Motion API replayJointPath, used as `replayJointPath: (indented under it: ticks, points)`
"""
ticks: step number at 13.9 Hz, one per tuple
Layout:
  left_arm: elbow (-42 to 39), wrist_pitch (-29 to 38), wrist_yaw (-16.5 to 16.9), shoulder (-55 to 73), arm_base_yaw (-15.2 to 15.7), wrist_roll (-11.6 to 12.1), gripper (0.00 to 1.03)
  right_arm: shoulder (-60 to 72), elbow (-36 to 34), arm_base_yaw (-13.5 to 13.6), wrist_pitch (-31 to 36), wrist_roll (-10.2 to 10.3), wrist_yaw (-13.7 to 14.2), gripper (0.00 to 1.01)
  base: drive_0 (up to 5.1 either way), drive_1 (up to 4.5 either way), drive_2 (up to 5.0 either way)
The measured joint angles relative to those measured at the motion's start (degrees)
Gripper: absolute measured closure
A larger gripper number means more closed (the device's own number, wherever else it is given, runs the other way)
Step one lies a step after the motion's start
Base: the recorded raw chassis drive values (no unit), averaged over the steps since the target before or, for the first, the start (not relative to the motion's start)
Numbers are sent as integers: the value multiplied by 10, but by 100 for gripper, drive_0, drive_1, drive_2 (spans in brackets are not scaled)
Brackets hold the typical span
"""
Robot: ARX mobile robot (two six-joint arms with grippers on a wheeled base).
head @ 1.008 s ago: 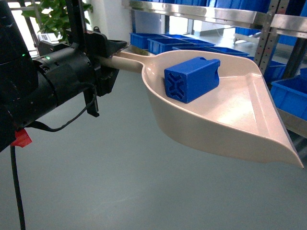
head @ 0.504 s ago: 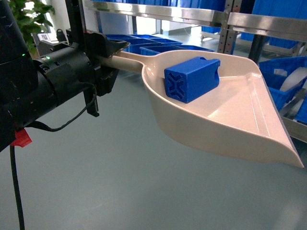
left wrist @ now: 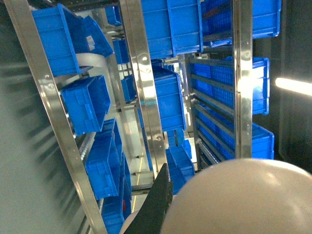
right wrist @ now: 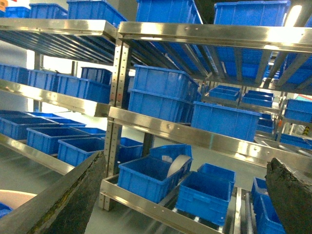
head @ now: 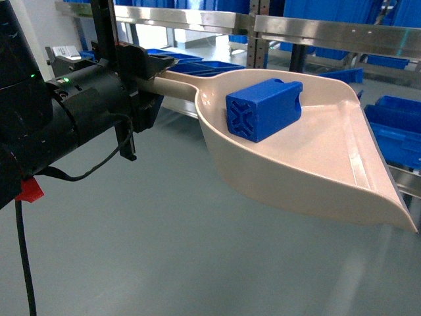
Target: Place part in tray to right shelf
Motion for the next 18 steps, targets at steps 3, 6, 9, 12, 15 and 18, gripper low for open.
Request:
replayJointPath:
  ticks: [3, 6, 9, 12, 15, 18]
  points:
    - [0, 0, -1, 0, 0, 0, 90, 0, 0, 0, 0, 0, 0, 3, -155, -155, -155]
    - [0, 0, -1, 0, 0, 0, 90, 0, 0, 0, 0, 0, 0, 3, -160, -160, -160]
    - [0, 0, -1, 0, 0, 0, 90, 0, 0, 0, 0, 0, 0, 3, -160, -160, -160]
    - [0, 0, -1, 0, 0, 0, 90, 0, 0, 0, 0, 0, 0, 3, -159, -159, -159]
    - [0, 0, -1, 0, 0, 0, 90, 0, 0, 0, 0, 0, 0, 3, -159, -159, -159]
    - [0, 0, -1, 0, 1, 0, 90, 0, 0, 0, 0, 0, 0, 3, -159, -159, -159]
